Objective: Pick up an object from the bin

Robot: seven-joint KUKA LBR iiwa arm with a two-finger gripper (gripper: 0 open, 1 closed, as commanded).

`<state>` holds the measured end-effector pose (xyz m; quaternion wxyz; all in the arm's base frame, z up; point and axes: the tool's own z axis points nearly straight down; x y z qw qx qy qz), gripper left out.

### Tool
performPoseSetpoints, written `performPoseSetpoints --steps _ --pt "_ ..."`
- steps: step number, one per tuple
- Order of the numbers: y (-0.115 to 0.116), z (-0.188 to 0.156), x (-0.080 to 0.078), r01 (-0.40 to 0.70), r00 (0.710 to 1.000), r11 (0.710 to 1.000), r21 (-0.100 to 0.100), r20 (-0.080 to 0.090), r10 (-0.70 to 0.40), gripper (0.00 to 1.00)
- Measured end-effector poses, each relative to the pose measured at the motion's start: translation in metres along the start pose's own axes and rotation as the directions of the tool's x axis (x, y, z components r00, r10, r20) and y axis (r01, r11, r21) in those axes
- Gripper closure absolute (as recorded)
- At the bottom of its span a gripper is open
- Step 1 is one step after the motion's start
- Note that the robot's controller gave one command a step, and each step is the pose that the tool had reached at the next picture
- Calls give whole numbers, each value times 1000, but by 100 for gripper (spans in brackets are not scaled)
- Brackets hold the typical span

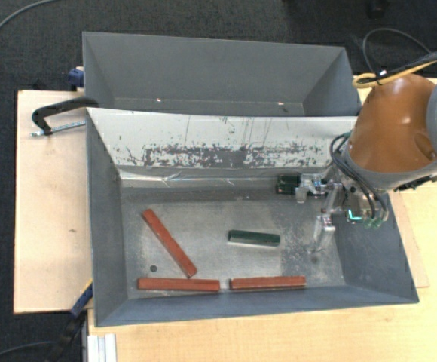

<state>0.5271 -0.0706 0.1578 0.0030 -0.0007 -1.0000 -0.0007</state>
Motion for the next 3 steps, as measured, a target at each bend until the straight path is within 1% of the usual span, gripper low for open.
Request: performPoseSetpoints --steps 1,2,3 --pt "65 92 -5 101 995 995 -3 0 -101 0" --pt "61 87 -7 95 995 995 1 7 -95 100" --pt "47 -63 -14 80 997 997 3 21 -80 100"
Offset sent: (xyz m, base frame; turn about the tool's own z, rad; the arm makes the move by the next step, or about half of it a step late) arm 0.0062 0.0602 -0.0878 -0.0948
